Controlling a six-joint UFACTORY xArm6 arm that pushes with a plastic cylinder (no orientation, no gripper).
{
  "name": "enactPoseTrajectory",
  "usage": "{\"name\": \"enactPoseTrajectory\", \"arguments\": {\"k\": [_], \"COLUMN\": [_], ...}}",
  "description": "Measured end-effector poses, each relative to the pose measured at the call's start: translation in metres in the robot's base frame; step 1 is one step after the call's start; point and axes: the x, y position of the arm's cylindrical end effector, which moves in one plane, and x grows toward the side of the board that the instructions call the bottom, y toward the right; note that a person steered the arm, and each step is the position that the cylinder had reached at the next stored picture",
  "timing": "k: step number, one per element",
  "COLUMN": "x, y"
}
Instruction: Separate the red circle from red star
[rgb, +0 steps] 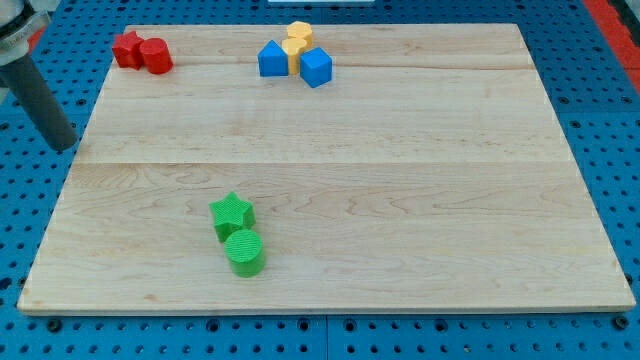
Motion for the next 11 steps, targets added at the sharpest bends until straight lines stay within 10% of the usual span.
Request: {"name": "enactPoseTrajectory", "arguments": {"k": [4,9,11], "x": [-0.136,-0.152,-0.117], "y": [0.0,0.108,0.011]}}
